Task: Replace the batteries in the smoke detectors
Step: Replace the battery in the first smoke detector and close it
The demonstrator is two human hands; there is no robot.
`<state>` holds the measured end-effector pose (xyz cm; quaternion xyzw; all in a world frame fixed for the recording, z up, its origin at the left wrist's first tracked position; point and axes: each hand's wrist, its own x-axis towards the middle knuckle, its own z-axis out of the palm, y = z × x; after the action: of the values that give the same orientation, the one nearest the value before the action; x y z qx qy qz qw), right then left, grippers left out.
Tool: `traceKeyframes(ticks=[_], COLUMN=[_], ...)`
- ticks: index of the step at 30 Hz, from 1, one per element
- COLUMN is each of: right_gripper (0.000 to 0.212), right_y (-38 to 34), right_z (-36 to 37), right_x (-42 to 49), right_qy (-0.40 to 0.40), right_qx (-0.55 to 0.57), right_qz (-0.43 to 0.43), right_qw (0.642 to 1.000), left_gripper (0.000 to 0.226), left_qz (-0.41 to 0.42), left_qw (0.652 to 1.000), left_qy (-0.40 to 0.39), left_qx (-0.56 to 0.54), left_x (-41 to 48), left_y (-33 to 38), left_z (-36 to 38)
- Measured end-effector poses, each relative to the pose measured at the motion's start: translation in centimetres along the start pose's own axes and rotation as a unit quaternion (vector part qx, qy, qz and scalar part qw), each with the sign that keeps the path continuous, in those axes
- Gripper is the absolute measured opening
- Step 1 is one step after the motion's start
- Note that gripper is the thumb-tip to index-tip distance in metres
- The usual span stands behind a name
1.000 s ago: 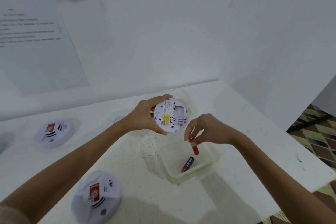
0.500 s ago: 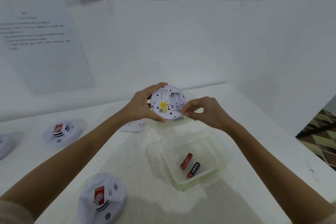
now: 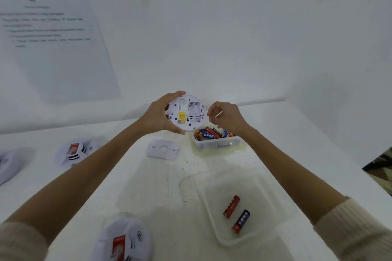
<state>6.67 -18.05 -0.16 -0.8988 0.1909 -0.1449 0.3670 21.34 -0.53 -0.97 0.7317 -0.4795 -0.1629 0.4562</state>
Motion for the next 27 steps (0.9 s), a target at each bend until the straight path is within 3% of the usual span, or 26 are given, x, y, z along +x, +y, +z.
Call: traceKeyframes(ticks=[5,10,13,18,23,27], right_gripper=[0.022,0.022,0.019,0.03,0.023,0.02], right_y=[1.2,1.0,0.9,0.9,1.0,1.1], right_z=[2.0,3.1,3.5,2.2,0.4,-0.5], right_x=[1.8,1.9,1.7,1.7,1.7,1.2], right_qy=[-0.13,-0.109,-0.111,-0.114,-0.091,-0.054], right_qx=[-0.2,-0.331,-0.353,-0.257,-0.063,0.118], right_qz=[0.013,-0.025,-0.04,-0.026,-0.003,0.029], right_qw=[0.971,0.937,0.928,0.959,0.994,0.991], left_gripper=[0.103,0.106,0.105,0.104,0.103,0.102], left_qz=[-0.01,-0.009,-0.007,0.001,0.011,0.017], left_qw=[1.0,1.0,1.0,1.0,1.0,1.0], left_qy=[0.0,-0.007,-0.004,0.001,0.005,0.005], left_qx=[-0.022,-0.025,-0.028,-0.019,-0.016,-0.022], left_x=[0.2,0.3,0.3,0.4,0.7,1.0], left_y=[-1.2,-1.5,-1.6,-1.6,-1.5,-1.5], left_z=[0.2,0.0,-0.2,-0.3,-0.6,-0.6])
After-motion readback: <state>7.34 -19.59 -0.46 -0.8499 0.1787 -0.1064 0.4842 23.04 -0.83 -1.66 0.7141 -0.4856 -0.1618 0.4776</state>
